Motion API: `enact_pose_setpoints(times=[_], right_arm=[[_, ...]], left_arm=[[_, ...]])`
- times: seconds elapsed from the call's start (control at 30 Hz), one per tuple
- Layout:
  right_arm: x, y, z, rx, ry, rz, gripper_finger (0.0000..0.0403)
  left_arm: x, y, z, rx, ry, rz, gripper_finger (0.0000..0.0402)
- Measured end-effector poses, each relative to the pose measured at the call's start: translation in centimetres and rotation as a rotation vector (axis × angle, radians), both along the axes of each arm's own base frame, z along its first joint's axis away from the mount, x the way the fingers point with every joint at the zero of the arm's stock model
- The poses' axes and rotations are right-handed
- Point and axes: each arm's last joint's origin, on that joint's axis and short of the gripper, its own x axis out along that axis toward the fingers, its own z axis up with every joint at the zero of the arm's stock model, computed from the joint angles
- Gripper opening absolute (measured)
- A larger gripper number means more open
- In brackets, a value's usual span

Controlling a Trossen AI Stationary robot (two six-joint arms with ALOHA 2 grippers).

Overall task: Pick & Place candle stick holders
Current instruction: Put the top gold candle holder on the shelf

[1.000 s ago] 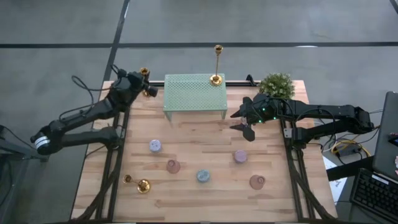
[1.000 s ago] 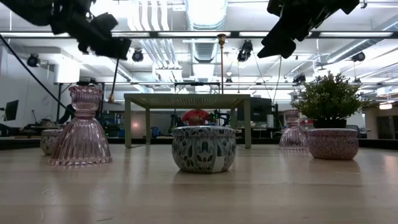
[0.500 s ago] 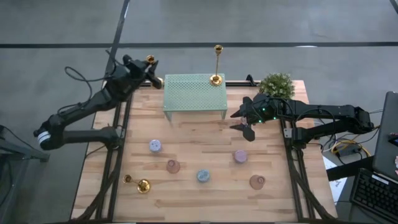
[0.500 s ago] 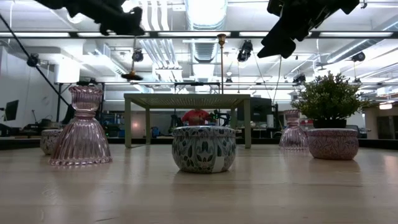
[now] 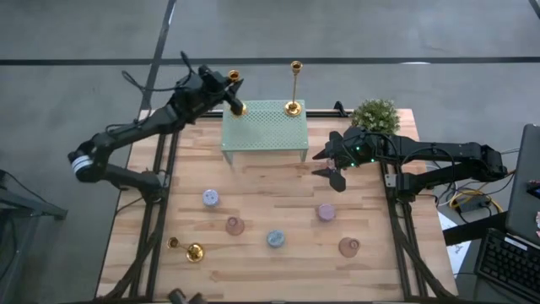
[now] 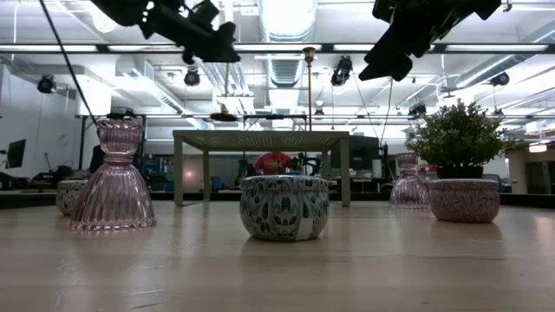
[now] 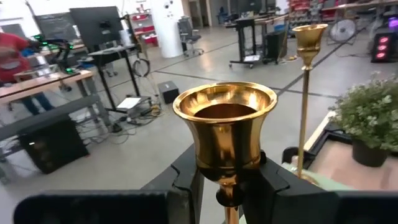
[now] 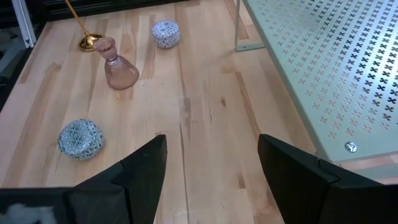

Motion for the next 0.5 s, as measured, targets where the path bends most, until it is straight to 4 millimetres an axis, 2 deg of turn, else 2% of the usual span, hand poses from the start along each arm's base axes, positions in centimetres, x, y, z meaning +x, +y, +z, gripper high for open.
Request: enact_pose_setpoints(times=[0.5], right_arm=[[0.0, 0.0, 0.0, -0.003, -0.001, 0.002, 0.0244]], left_arm=[[4.8, 2.8, -1.2, -0.033, -0.036, -0.230, 0.0082]])
